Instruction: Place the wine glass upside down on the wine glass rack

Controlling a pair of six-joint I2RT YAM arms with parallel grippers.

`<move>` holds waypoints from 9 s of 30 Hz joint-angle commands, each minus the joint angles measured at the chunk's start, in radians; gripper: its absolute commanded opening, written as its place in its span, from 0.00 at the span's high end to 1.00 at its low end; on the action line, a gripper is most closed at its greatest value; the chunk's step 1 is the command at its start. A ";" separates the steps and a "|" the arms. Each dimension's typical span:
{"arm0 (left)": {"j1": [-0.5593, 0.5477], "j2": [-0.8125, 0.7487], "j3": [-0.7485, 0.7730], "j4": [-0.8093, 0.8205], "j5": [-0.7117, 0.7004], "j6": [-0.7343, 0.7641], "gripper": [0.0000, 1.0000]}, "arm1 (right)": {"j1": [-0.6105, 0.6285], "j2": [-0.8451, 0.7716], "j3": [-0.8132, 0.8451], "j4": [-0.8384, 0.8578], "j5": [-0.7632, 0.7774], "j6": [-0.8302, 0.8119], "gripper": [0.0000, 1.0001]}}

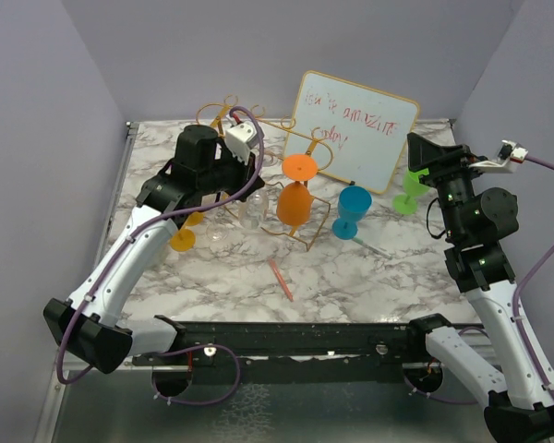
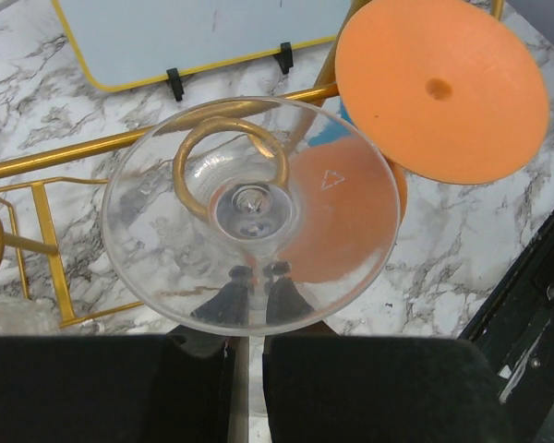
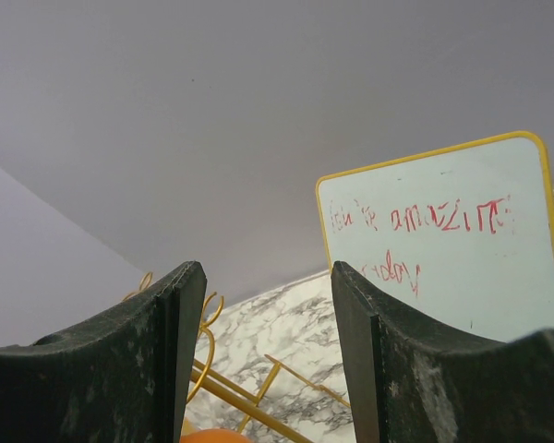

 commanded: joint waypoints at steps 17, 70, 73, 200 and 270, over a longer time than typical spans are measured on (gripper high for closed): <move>0.002 0.020 -0.071 0.168 -0.014 -0.051 1.00 | 0.003 -0.005 -0.019 -0.028 0.026 -0.006 0.38; 0.002 -0.087 -0.211 0.295 -0.022 -0.097 0.50 | 0.003 0.039 0.019 -0.344 -0.086 -0.020 0.35; 0.002 -0.136 -0.228 0.269 -0.028 -0.079 0.41 | 0.003 0.108 0.059 -0.466 -0.125 -0.052 0.32; -0.219 0.197 0.041 1.193 -0.343 -1.248 1.00 | 0.049 0.230 -0.155 0.841 -0.517 0.279 0.86; -0.023 -0.146 -0.078 0.155 -0.560 -0.025 1.00 | 0.049 0.017 -0.126 0.308 -0.260 0.021 0.42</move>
